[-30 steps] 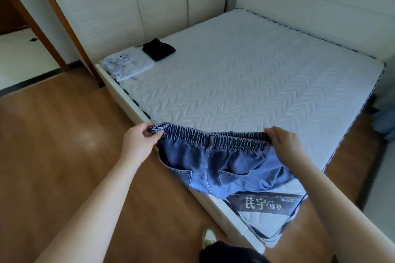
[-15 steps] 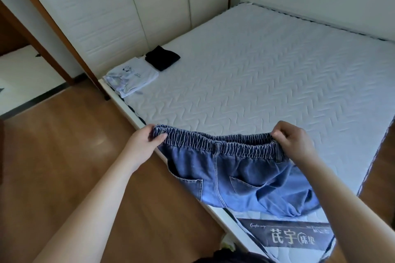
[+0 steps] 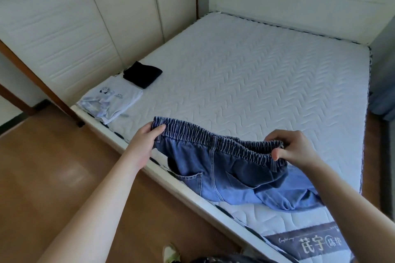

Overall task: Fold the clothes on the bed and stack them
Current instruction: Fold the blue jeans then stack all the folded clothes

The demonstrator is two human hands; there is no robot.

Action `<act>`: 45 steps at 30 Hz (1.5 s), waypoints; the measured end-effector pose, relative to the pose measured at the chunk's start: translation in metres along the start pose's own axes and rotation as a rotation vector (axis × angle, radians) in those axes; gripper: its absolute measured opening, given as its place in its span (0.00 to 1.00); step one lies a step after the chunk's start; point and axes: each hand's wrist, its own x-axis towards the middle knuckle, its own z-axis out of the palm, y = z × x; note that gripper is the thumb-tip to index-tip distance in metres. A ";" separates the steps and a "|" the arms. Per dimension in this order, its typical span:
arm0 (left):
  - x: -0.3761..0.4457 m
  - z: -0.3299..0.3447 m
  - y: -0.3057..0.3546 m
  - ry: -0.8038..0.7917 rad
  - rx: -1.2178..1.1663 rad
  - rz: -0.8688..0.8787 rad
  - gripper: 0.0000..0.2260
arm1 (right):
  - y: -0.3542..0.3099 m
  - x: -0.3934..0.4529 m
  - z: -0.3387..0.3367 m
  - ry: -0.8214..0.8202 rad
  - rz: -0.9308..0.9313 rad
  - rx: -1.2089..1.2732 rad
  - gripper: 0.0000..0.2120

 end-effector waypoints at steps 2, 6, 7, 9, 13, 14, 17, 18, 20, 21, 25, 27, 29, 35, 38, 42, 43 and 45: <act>0.016 -0.022 0.012 -0.049 0.006 0.006 0.06 | -0.020 0.005 0.019 0.076 0.008 0.005 0.12; 0.047 -0.058 0.026 -0.100 0.018 -0.002 0.06 | -0.053 0.020 0.054 0.243 -0.007 0.041 0.09; 0.055 -0.063 0.029 -0.116 0.019 -0.006 0.06 | -0.058 0.021 0.059 0.258 -0.015 0.056 0.11; 0.071 -0.071 0.037 -0.155 0.041 -0.002 0.06 | -0.066 0.022 0.067 0.255 -0.019 0.110 0.13; 0.108 -0.073 0.050 -0.217 0.085 0.021 0.07 | -0.067 0.026 0.067 0.147 -0.009 0.161 0.19; 0.117 -0.071 0.051 -0.219 0.078 0.025 0.07 | -0.065 0.030 0.066 0.118 0.021 0.126 0.19; 0.150 -0.063 0.054 -0.230 0.049 0.032 0.05 | -0.055 0.047 0.058 0.019 0.109 -0.085 0.20; 0.160 -0.061 0.055 -0.238 0.063 0.043 0.05 | -0.049 0.054 0.057 -0.002 0.124 -0.167 0.20; 0.179 -0.059 0.056 -0.256 0.119 0.085 0.05 | -0.037 0.073 0.056 -0.012 0.153 -0.269 0.18; 0.187 -0.059 0.057 -0.262 0.165 0.111 0.05 | -0.031 0.083 0.057 0.001 0.172 -0.301 0.16; 0.221 -0.069 0.069 -0.301 0.431 0.210 0.04 | -0.008 0.126 0.071 0.114 0.261 -0.330 0.12; 0.238 -0.075 0.075 -0.334 0.556 0.230 0.04 | 0.001 0.146 0.080 0.144 0.304 -0.312 0.11; 0.255 -0.077 0.079 -0.351 0.644 0.240 0.03 | 0.008 0.163 0.085 0.150 0.349 -0.304 0.11; 0.309 -0.056 0.102 -0.328 0.635 0.326 0.02 | -0.002 0.196 0.080 0.378 0.405 -0.198 0.08; 0.337 -0.042 0.137 -0.371 0.515 0.358 0.07 | -0.035 0.218 0.062 0.574 0.346 -0.161 0.09; 0.369 -0.025 0.201 -0.480 0.388 0.443 0.13 | -0.089 0.239 0.042 0.801 0.321 -0.140 0.07; 0.377 -0.021 0.219 -0.505 0.370 0.465 0.13 | -0.101 0.245 0.035 0.842 0.311 -0.153 0.08; 0.390 -0.014 0.251 -0.534 0.365 0.541 0.13 | -0.124 0.254 0.024 0.913 0.296 -0.173 0.07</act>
